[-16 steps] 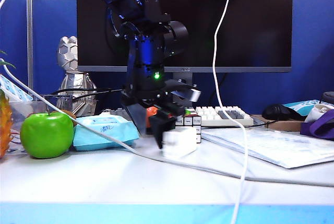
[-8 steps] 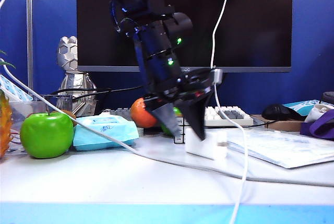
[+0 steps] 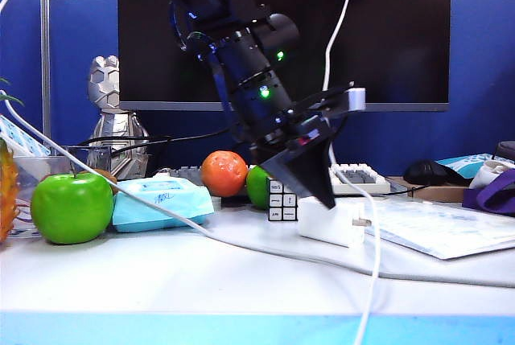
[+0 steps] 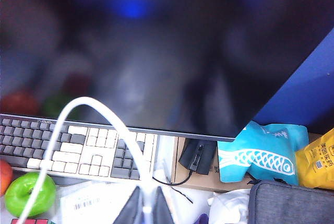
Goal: Pick up the Type-C charging cable and the charging base, insert one end of the Type-C charger into the corresponding slot on the base, and finally place the plugged-in charger back on the table.
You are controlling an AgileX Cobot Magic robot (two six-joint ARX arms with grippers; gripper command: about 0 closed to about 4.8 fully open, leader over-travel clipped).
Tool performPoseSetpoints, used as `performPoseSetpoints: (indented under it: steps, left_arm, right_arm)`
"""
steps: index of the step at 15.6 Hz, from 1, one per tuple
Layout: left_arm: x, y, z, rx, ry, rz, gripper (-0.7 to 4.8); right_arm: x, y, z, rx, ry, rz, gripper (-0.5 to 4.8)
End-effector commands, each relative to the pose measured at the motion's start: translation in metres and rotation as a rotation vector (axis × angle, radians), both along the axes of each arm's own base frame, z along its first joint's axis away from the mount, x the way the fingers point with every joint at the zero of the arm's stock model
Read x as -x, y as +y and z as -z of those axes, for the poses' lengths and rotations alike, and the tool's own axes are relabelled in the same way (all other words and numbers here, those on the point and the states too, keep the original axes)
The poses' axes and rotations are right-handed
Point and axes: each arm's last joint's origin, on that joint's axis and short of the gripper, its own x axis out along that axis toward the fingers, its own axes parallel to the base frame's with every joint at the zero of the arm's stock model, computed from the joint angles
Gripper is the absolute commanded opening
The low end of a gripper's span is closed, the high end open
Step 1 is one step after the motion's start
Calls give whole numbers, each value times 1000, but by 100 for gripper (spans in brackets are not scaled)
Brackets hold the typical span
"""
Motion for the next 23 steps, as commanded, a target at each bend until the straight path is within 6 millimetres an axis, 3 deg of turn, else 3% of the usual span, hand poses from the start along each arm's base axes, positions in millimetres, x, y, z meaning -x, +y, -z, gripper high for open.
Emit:
performPoseSetpoints:
  steps: [1,5,7,11,18,21,23]
  left_arm:
    - [-2,-5,-6,55,-26,-18,362]
    - [-1,-5,-7,97,126,-242,362]
    - [1,-3,-6,138,411,-639,363]
    - [2,-3,-4,164,619,-924,362]
    - [3,1,-4,155,706,-1011,368]
    - [8,1,-4,135,789,-903,368]
    - [11,2,-2,97,737,-800,368]
  right_arm:
    - [2,0,-4,-6,-26,-3,-1]
    - [2,0,-4,-6,-26,-3,-1]
    - [2,0,-4,-6,-25,-3,-1]
    - [2,0,-4,-8,-26,-4,-1]
    - [2,0,-4,-20,-23,-29,-1]
    - [2,1,-4,-28,-21,-46,-1]
    - [2,1,-4,-28,-22,-46,-1]
